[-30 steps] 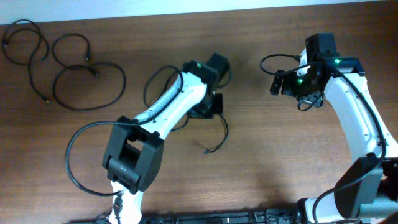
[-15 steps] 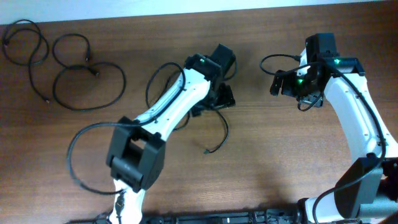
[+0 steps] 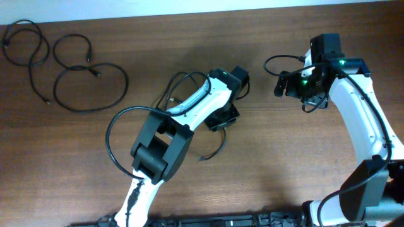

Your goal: Untangle cables

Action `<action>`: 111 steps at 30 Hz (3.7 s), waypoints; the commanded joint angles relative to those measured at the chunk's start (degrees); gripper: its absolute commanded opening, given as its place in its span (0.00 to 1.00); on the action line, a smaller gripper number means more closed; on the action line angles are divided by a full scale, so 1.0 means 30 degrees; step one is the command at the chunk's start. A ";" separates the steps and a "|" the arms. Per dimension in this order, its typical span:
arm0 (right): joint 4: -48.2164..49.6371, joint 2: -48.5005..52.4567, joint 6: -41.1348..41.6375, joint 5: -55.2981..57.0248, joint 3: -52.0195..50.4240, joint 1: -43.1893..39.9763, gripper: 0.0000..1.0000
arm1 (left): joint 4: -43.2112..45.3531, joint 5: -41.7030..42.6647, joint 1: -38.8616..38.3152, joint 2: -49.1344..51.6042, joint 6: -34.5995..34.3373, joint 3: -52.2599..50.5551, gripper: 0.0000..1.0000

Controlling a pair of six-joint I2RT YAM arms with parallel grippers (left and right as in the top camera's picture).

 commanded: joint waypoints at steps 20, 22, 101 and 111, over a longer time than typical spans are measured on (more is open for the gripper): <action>0.0000 -0.0138 0.0087 0.0015 0.0117 -0.0022 0.99 | -0.7985 -1.1839 0.2900 0.0350 0.6951 0.4889 0.99; 0.0007 -0.0138 0.0087 0.0015 0.0109 -0.0022 0.99 | -0.6929 -1.1504 0.3497 0.0350 0.6805 0.4889 0.99; 0.0007 -0.0138 0.0087 0.0015 0.0117 -0.0022 0.99 | -0.4765 -0.4320 2.7314 -0.5894 0.4568 0.2987 0.99; 0.0007 -0.0138 0.0087 0.0015 0.0109 -0.0022 0.99 | -0.5166 0.3534 2.7256 -1.9613 1.5045 0.2994 0.99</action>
